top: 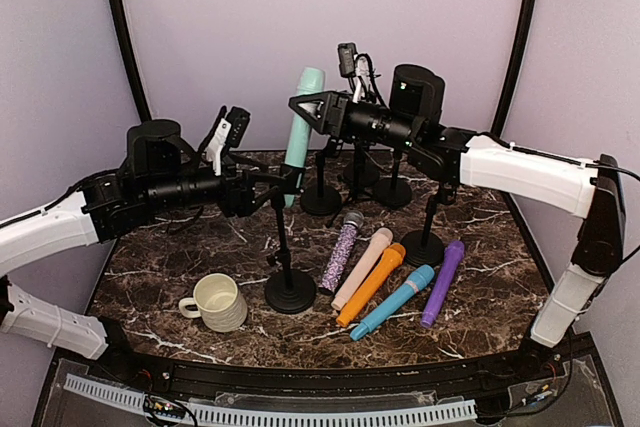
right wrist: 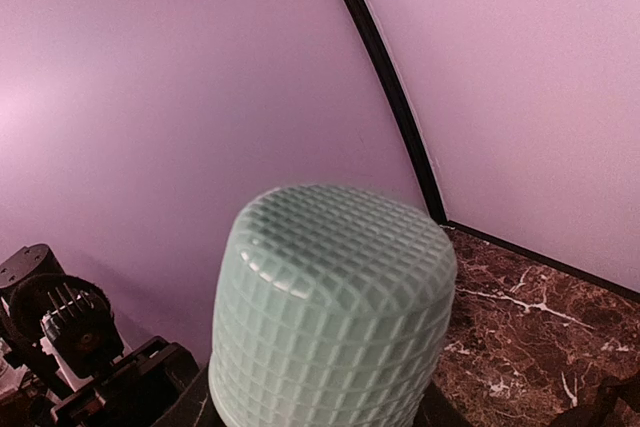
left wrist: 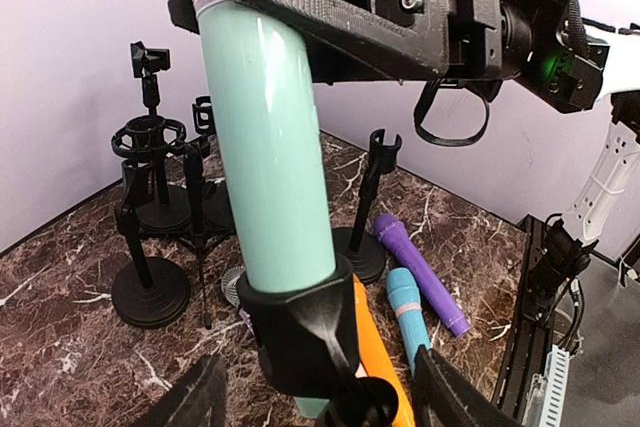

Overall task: Remove the microphone from the stand
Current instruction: Adjust the microphone stand with the microphone.

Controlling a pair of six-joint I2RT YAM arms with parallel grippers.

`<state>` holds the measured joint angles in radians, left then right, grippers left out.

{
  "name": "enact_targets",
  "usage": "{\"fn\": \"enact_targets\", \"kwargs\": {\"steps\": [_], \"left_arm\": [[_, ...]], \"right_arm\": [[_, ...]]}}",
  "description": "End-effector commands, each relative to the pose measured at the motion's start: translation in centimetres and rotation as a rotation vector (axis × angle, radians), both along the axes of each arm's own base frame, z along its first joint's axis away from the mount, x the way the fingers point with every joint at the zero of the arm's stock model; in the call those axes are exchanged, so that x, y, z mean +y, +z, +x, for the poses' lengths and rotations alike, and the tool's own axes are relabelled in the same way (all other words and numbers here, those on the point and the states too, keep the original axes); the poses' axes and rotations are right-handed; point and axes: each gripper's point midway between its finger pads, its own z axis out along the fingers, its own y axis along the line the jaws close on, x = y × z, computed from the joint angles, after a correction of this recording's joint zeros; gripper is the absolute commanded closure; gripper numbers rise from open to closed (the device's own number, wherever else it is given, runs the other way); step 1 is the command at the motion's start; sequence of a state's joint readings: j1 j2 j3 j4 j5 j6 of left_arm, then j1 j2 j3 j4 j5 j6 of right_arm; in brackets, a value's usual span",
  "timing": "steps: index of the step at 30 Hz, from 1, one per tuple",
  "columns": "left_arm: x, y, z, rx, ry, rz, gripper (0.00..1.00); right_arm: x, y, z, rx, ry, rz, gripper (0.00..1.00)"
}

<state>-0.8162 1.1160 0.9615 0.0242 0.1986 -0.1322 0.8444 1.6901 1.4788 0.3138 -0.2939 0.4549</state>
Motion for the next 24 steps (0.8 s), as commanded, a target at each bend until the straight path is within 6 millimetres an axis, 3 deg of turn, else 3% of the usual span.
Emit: {"fn": "enact_targets", "kwargs": {"steps": [1, 8, 13, 18, 24], "left_arm": [[-0.1, -0.2, 0.5, -0.025, -0.002, 0.08, 0.35], [-0.4, -1.4, 0.8, -0.013, 0.01, 0.148, 0.44], [-0.9, -2.0, 0.2, -0.01, -0.008, 0.171, 0.65], [-0.9, -2.6, -0.6, -0.009, -0.041, 0.176, 0.85], [-0.8, -4.2, -1.5, 0.032, -0.071, 0.176, 0.97]], "right_arm": [[0.2, -5.4, 0.4, 0.035, -0.035, -0.161, 0.71], [0.0, -4.7, 0.3, 0.027, -0.045, -0.152, 0.69], [-0.2, -4.6, 0.3, 0.024, -0.053, -0.153, 0.66], [-0.7, -4.2, 0.0, 0.027, -0.061, -0.139, 0.56], [-1.5, -3.0, -0.7, 0.026, -0.056, -0.107, 0.39]]}}
